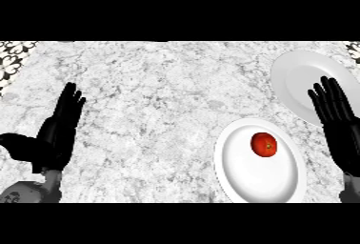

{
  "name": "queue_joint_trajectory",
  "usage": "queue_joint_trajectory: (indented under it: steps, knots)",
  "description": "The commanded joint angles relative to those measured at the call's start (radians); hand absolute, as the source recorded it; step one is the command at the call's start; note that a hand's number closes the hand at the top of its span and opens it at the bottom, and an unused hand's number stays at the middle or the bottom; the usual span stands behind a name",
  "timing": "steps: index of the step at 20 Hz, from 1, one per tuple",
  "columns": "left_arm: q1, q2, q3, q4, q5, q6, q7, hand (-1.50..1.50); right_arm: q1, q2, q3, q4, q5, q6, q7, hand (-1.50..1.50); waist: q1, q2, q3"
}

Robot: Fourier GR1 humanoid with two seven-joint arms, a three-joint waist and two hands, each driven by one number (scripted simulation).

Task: Pick the tomato from the plate and place it in the plate

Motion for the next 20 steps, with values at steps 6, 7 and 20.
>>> queue_joint_trajectory:
  steps: [6, 7, 20]
  knots:
    - [0.14, -0.035, -0.088, 0.179, 0.02, -0.059, 0.094, 0.0, -0.071, -0.043, -0.34, 0.011, -0.135, 0.074, -0.312, 1.5, -0.07, 0.001, 0.014]
    - [0.121, -0.039, -0.07, 0.123, 0.032, -0.05, 0.083, 0.0, 0.04, -0.28, -0.297, 0.074, 0.229, -0.062, -0.203, 1.5, -0.118, 0.02, -0.012]
    - [0.068, -0.105, -0.06, 0.254, 0.04, -0.216, 0.079, 0.0, 0.127, 0.096, -0.468, 0.39, 0.025, 0.075, -0.794, -1.5, -0.038, -0.003, 0.011]
